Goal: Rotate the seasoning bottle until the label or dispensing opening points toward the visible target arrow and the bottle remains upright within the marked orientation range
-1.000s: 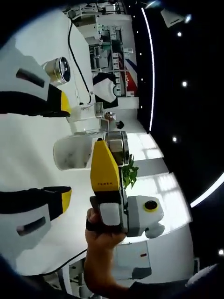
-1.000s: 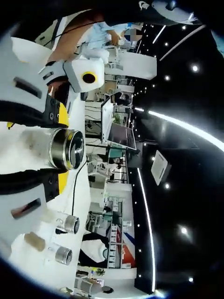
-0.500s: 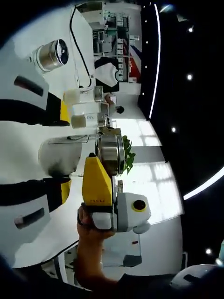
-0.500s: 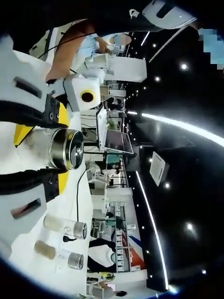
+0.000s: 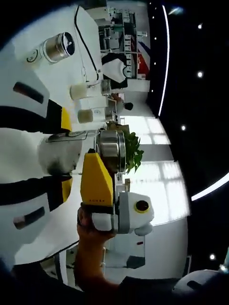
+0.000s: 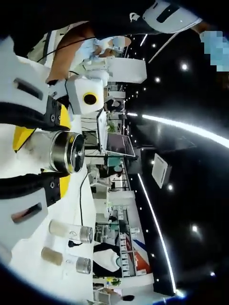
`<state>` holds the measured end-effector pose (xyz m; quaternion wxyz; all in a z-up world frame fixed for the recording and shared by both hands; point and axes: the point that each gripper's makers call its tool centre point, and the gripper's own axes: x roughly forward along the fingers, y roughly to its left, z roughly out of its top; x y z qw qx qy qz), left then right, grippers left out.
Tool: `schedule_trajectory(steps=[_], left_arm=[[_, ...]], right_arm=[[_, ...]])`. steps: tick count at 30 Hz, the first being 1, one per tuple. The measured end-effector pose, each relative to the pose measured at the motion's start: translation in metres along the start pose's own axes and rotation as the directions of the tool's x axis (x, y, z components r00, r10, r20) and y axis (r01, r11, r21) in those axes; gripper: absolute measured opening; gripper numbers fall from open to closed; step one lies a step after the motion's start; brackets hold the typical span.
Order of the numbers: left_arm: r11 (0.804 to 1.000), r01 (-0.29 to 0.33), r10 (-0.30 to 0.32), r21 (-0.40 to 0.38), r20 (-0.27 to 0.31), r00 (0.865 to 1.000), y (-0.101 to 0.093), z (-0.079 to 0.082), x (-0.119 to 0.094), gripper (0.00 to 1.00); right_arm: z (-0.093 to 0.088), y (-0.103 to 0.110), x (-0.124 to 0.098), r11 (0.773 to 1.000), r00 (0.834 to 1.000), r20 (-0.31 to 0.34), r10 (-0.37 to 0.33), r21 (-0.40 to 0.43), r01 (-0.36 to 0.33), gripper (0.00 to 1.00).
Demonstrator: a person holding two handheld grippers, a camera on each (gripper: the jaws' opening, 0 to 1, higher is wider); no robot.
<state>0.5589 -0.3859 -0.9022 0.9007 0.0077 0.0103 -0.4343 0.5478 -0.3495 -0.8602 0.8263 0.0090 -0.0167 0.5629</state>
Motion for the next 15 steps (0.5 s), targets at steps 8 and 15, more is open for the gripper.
schedule_trajectory(steps=[8,15], left_arm=[[0.985,-0.164,0.163,0.053,0.015,0.986,0.008,0.001,0.000,0.36],[0.960,-0.274,0.272,0.059,0.035,0.962,0.017,0.004,-0.002,0.36]], right_arm=[[-0.001,-0.007,0.001,0.991,0.991,0.001,-0.135,-0.017,0.135,0.32],[0.001,-0.017,0.002,0.960,0.959,0.037,-0.281,0.029,0.280,0.31]])
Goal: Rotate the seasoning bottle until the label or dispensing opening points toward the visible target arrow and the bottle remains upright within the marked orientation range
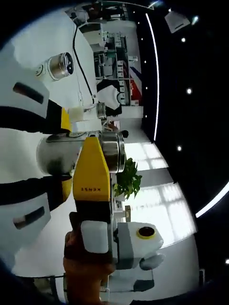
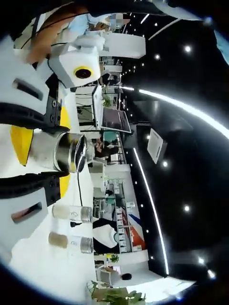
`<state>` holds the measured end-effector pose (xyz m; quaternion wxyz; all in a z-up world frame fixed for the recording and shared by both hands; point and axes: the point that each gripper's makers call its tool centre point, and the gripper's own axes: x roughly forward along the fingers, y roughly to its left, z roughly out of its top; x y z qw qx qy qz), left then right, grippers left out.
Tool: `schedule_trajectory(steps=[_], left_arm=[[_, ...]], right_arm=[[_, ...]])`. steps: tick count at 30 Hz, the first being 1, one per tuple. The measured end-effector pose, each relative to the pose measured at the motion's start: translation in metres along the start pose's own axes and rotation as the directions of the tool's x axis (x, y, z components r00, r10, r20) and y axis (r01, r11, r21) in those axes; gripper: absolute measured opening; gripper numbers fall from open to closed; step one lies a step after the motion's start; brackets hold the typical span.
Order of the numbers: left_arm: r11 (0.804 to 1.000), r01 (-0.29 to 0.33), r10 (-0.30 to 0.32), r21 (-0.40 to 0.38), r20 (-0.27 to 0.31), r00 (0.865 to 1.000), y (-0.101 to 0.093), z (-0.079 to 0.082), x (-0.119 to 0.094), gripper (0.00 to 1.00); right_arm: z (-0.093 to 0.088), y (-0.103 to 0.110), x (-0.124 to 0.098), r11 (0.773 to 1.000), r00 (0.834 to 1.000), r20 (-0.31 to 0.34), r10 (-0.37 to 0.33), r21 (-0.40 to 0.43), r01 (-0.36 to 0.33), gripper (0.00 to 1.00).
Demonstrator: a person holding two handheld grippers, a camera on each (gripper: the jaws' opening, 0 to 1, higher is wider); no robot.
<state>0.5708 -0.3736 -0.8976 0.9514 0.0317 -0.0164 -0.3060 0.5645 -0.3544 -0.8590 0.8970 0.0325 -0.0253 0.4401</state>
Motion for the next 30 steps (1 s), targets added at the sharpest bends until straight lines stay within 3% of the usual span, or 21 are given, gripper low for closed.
schedule_trajectory(steps=[6,11,15,17,19,20,21,30], left_arm=[[0.998,-0.058,0.058,0.017,-0.012,0.998,0.000,-0.004,0.003,0.36],[0.986,-0.148,0.150,0.082,-0.018,0.989,0.003,-0.008,0.004,0.36],[0.984,-0.170,0.171,0.059,0.001,0.985,0.001,-0.005,0.003,0.37],[0.988,-0.148,0.148,0.033,0.017,0.989,-0.001,-0.005,0.002,0.37],[0.988,-0.122,0.119,0.090,0.037,0.992,-0.001,-0.004,0.003,0.38],[0.987,-0.079,0.075,0.140,0.031,0.997,-0.002,-0.007,0.004,0.38],[0.988,-0.058,0.055,0.142,0.024,0.998,-0.002,-0.008,0.005,0.38],[0.992,0.111,-0.113,0.056,0.029,0.993,-0.005,-0.003,0.000,0.38]], right_arm=[[-0.003,-0.004,0.002,0.997,0.997,0.012,-0.081,0.014,0.081,0.31],[-0.008,-0.006,0.006,0.993,0.993,-0.012,-0.119,0.015,0.119,0.32],[-0.007,-0.007,0.005,0.989,0.990,-0.004,-0.144,0.025,0.144,0.32],[-0.006,-0.009,0.003,0.990,0.990,-0.001,-0.139,0.033,0.139,0.31],[-0.009,-0.005,0.003,0.998,0.997,-0.018,-0.069,0.013,0.069,0.31],[-0.010,-0.005,0.002,0.998,0.998,-0.029,-0.062,0.013,0.062,0.31],[-0.010,-0.005,0.001,0.999,0.999,-0.027,-0.047,0.025,0.047,0.31],[-0.005,0.007,0.000,0.997,0.998,-0.024,0.061,-0.036,-0.061,0.31]])
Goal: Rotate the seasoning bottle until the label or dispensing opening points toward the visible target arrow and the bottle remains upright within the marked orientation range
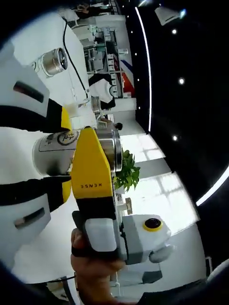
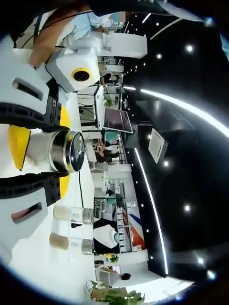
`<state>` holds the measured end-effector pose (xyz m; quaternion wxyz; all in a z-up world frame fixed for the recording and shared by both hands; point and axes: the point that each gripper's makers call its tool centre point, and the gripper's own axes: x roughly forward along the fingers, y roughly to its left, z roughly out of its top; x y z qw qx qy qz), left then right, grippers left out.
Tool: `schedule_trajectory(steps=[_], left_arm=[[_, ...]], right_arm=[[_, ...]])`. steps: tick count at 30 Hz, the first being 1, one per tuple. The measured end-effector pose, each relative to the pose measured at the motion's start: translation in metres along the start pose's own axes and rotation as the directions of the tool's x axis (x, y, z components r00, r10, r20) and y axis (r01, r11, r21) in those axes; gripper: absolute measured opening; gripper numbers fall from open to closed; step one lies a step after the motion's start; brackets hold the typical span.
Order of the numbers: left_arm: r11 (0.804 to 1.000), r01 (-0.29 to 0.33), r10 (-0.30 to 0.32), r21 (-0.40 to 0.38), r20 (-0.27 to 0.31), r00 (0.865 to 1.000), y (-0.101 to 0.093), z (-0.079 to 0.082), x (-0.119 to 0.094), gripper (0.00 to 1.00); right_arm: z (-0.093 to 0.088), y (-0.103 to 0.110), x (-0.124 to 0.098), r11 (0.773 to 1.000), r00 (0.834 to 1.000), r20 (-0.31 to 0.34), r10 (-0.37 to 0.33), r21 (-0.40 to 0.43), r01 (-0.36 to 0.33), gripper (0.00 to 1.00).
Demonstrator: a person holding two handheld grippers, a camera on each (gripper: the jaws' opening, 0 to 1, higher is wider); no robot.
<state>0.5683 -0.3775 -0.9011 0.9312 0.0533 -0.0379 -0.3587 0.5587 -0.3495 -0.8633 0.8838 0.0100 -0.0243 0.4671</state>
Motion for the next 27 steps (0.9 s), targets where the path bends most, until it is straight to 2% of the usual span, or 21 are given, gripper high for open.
schedule_trajectory(steps=[3,8,9,11,12,16,20,24,25,27], left_arm=[[0.999,0.031,-0.031,0.009,-0.006,0.999,0.000,-0.001,-0.002,0.38],[0.993,0.117,-0.117,-0.009,0.001,0.993,-0.007,-0.002,-0.004,0.40],[0.991,0.123,-0.123,-0.044,0.006,0.992,-0.005,-0.001,-0.006,0.40],[0.991,0.124,-0.124,-0.056,0.009,0.992,-0.004,0.000,-0.007,0.40],[0.986,0.157,-0.156,-0.052,0.022,0.988,-0.007,0.003,-0.009,0.40],[0.977,0.215,-0.215,-0.010,-0.005,0.977,-0.014,0.004,-0.009,0.39],[0.965,0.263,-0.263,0.020,-0.013,0.965,-0.021,0.008,-0.008,0.37],[0.950,0.313,-0.313,-0.016,0.005,0.950,-0.024,0.012,-0.011,0.36],[0.945,0.328,-0.327,-0.023,0.014,0.945,-0.026,0.013,-0.011,0.36],[0.934,0.356,-0.355,-0.044,0.032,0.934,-0.030,0.016,-0.013,0.36]], right_arm=[[-0.001,0.002,-0.001,0.999,0.999,-0.014,0.030,-0.018,-0.030,0.31],[-0.002,0.007,-0.004,0.994,0.995,-0.030,0.096,-0.042,-0.098,0.31],[-0.001,0.008,-0.006,0.992,0.993,-0.031,0.113,-0.052,-0.115,0.31],[0.000,0.008,-0.007,0.990,0.991,-0.030,0.127,-0.054,-0.129,0.31],[0.005,0.012,-0.011,0.981,0.983,-0.027,0.181,-0.064,-0.183,0.31],[0.002,0.020,-0.014,0.956,0.960,-0.066,0.272,-0.099,-0.277,0.31],[0.005,0.022,-0.015,0.946,0.949,-0.054,0.310,-0.085,-0.314,0.31],[0.008,0.025,-0.018,0.926,0.928,-0.042,0.369,-0.066,-0.371,0.31],[0.010,0.028,-0.020,0.912,0.914,-0.028,0.405,-0.055,-0.406,0.31],[0.013,0.031,-0.024,0.897,0.898,-0.008,0.440,-0.041,-0.440,0.31]])
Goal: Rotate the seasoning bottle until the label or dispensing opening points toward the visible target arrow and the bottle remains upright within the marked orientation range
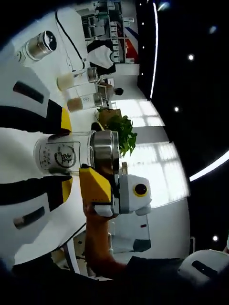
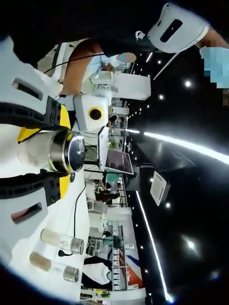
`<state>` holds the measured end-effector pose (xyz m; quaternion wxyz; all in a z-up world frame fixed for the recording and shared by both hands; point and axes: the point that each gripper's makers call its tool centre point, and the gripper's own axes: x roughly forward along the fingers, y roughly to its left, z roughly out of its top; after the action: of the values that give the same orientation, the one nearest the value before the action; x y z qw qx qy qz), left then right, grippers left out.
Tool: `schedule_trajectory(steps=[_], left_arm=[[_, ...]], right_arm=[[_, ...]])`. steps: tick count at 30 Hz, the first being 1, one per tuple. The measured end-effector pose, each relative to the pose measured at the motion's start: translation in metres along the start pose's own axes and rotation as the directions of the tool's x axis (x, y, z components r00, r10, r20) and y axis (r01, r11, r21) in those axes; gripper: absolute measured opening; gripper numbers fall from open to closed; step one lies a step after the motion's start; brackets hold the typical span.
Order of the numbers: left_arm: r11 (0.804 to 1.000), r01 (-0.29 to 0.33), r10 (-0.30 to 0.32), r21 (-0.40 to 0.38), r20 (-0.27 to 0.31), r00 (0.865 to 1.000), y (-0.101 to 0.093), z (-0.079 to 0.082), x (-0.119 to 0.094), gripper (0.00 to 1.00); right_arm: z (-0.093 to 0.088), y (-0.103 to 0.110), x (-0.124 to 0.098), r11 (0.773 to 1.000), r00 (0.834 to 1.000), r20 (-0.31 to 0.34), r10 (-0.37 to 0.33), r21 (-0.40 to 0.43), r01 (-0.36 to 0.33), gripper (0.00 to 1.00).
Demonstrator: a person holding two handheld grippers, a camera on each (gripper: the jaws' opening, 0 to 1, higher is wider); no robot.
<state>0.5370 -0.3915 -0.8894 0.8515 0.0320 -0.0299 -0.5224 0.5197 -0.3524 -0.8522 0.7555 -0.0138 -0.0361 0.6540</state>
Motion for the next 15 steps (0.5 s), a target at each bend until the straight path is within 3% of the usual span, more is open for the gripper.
schedule_trajectory(steps=[3,7,10,15], left_arm=[[1.000,0.013,-0.013,-0.009,0.001,1.000,-0.005,0.001,0.000,0.36],[0.998,-0.045,0.047,0.032,-0.049,0.998,-0.001,-0.005,0.001,0.36],[0.993,-0.099,0.102,0.058,-0.058,0.993,0.004,-0.010,0.002,0.36],[0.979,-0.199,0.201,0.033,-0.048,0.978,0.013,-0.011,0.002,0.36]], right_arm=[[0.001,0.003,-0.002,0.999,0.999,0.013,0.036,0.017,-0.036,0.31],[-0.004,0.002,0.001,1.000,1.000,-0.013,0.009,0.009,-0.009,0.32],[-0.007,-0.001,0.002,0.999,0.999,-0.035,-0.031,-0.025,0.030,0.32],[-0.008,-0.012,0.002,0.991,0.991,-0.015,-0.132,0.010,0.133,0.32]])
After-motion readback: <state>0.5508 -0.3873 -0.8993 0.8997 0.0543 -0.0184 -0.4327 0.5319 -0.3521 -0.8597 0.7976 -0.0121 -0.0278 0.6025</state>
